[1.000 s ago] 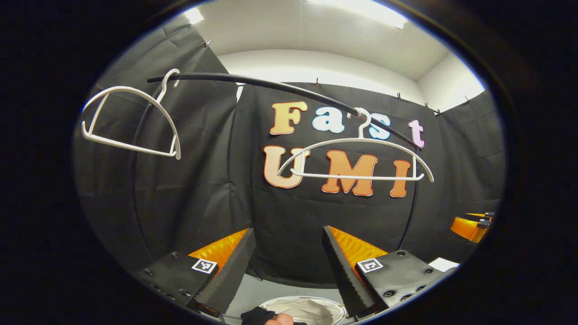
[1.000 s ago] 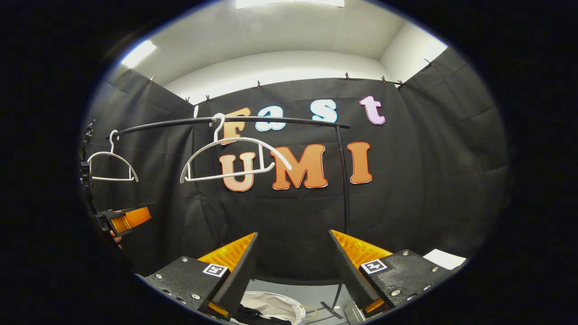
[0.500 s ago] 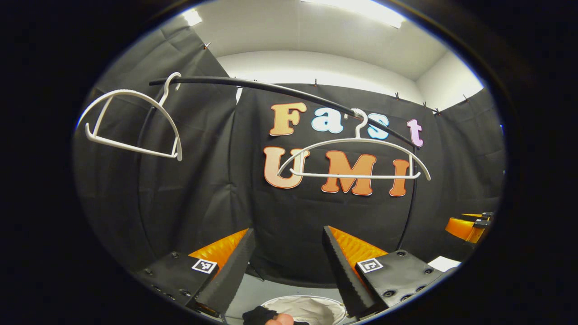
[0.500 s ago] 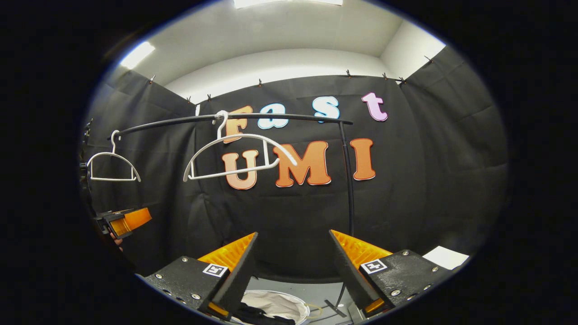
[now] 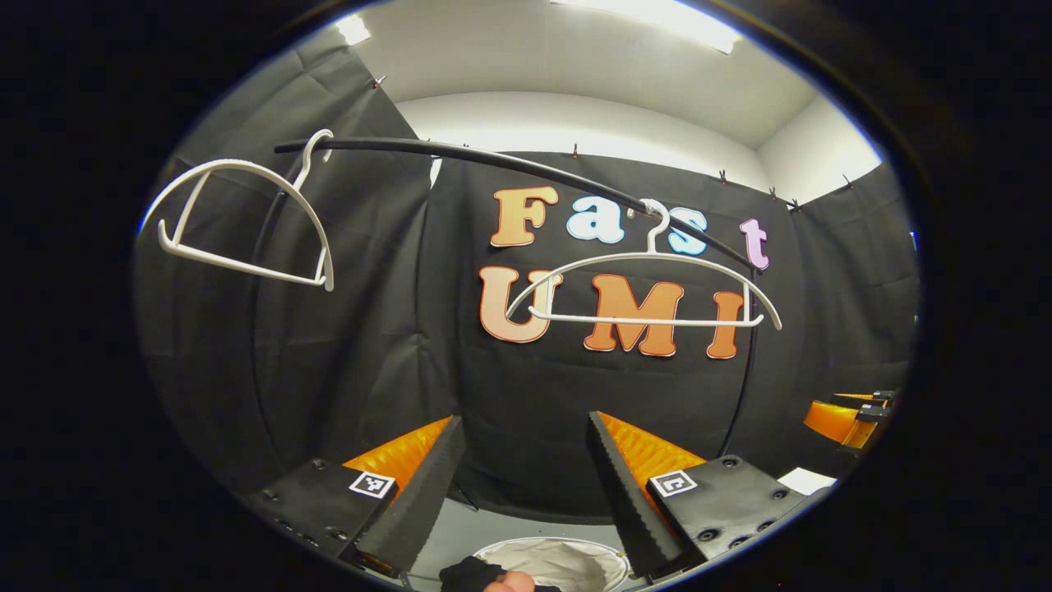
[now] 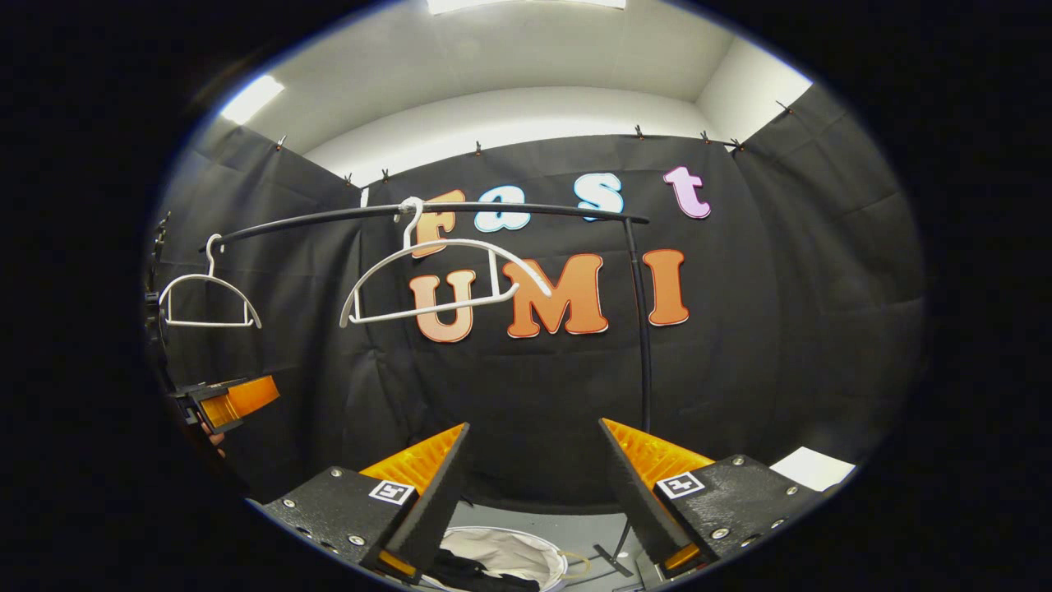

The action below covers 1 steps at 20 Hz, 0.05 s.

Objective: Grasp the clothes on the hanger with both hands and then place them into the laundry hamper below.

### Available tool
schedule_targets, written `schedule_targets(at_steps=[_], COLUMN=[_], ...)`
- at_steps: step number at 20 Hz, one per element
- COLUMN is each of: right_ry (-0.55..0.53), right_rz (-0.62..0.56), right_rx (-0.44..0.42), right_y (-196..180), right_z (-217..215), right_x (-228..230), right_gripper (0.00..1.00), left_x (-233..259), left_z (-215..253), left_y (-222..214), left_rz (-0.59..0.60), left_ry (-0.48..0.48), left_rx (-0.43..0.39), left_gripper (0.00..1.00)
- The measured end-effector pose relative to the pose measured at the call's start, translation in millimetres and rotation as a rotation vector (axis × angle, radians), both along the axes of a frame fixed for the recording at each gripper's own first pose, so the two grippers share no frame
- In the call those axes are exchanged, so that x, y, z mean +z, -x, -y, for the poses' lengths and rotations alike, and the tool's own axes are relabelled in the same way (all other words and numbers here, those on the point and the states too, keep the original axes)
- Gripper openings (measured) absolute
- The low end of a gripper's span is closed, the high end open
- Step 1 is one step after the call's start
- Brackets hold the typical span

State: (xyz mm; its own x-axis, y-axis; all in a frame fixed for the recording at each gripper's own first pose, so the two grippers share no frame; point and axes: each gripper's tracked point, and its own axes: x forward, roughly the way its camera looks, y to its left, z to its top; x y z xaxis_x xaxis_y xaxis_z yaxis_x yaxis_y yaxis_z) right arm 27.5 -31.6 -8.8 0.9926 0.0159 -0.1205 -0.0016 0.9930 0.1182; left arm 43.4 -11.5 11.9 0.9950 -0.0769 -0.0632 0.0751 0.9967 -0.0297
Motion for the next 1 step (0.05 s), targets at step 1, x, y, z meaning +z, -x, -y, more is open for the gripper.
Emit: schedule_targets(at_steps=[1], right_ry=[-0.003], right_rz=[0.0], right_rx=[0.001], right_y=[-0.7], right_z=[-0.7], right_x=[0.6], right_gripper=[1.0], left_x=[-1.7], left_z=[0.4], left_y=[1.4], left_rz=[-0.004], left_ry=[-0.007], left_rx=[-0.002], left_gripper=[0.97])
